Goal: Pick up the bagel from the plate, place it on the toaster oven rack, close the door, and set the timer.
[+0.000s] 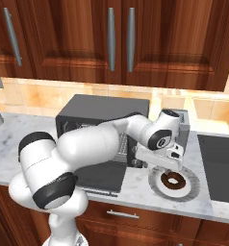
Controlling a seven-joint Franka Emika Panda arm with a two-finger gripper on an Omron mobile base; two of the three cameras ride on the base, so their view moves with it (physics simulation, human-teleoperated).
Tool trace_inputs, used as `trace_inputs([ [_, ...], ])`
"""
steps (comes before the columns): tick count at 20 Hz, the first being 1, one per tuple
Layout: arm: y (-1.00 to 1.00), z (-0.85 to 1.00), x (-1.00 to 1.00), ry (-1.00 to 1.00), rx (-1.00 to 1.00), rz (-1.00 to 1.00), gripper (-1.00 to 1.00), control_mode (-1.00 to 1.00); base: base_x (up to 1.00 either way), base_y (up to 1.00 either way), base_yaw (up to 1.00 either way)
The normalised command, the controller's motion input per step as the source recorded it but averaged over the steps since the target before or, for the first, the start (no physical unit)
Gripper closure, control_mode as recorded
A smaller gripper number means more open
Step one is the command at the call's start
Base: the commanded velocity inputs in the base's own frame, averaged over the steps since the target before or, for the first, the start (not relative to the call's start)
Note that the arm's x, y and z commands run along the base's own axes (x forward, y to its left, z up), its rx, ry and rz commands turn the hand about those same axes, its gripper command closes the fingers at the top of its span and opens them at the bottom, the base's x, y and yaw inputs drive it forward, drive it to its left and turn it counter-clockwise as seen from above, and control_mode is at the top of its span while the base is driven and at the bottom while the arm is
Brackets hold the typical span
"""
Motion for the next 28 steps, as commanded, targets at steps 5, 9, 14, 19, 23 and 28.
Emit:
trace_inputs([
  [5, 0.00, -0.26, 0.00, -0.08, 0.00, 0.07, -1.00, -1.00, 0.00, 0.00, 0.00],
  [9, -0.03, -0.30, 0.00, -0.01, 0.00, 0.05, -1.00, -1.00, 0.00, 0.00, 0.00],
  [14, -0.06, -0.22, 0.00, 0.00, 0.00, 0.04, -1.00, -1.00, 0.00, 0.00, 0.00],
  [19, -0.07, -0.12, 0.02, 0.00, 0.00, 0.05, -1.00, -1.00, 0.00, 0.00, 0.00],
  [23, -0.04, -0.11, 0.16, 0.00, 0.00, 0.07, -1.00, -1.00, 0.00, 0.00, 0.00],
  [28, -0.07, 0.00, 0.19, 0.00, 0.00, 0.08, -1.00, -1.00, 0.00, 0.00, 0.00],
])
